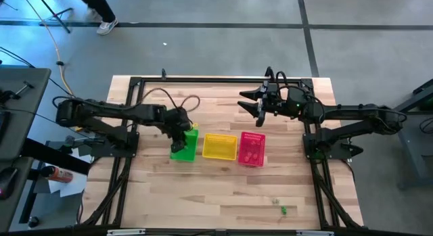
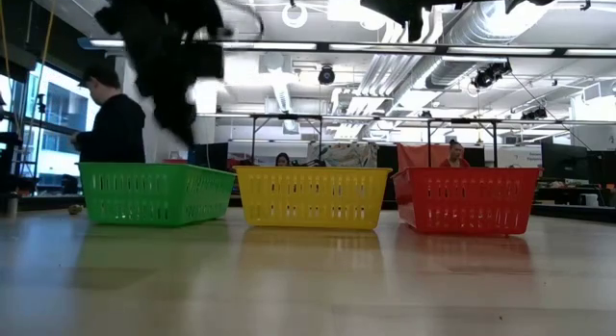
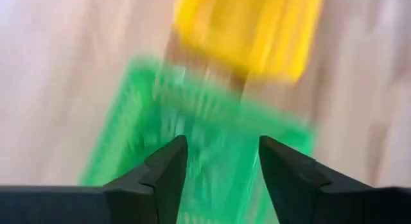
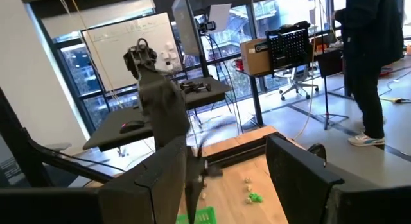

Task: Sort Halloween decoration
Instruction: Put the green skeleton toy into the green basket

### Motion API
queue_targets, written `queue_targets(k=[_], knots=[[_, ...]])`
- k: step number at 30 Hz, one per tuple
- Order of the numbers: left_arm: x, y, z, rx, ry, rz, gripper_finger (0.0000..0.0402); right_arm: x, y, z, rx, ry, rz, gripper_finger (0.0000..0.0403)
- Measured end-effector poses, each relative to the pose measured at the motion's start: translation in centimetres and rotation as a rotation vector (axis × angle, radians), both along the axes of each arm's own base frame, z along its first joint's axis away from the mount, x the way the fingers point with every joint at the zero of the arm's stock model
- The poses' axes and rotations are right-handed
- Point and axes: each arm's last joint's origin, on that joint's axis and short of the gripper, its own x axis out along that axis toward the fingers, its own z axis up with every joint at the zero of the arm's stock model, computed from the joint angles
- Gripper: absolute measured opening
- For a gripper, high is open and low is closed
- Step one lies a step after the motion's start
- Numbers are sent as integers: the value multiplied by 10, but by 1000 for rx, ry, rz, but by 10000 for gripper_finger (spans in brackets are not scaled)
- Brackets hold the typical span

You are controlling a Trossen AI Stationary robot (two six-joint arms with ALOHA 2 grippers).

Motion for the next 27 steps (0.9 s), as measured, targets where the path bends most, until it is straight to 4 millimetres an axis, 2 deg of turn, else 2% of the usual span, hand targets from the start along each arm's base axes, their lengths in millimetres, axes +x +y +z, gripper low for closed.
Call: queue_targets(k=[3,7,10,12,15,22,24,27], knots=[[1,7,42,79,-210,-16,192,0,0,2,-2,-6,10,208],[-2,17,103,211,-577,0,195,1,0,14,-14,1,10,208],[-8,23,137,286,-831,36,195,1,0,24,-51,41,8,208],[-11,25,150,301,-952,71,195,1,0,30,-81,75,7,208],[-13,27,161,298,-1049,98,195,0,0,37,-90,141,10,208],[-10,27,159,265,-1047,109,195,-4,1,41,-44,287,11,208],[-10,27,160,245,-1054,120,195,-9,-2,41,49,367,-58,208],[-10,27,159,222,-1053,133,195,-24,-19,37,245,574,-277,208]])
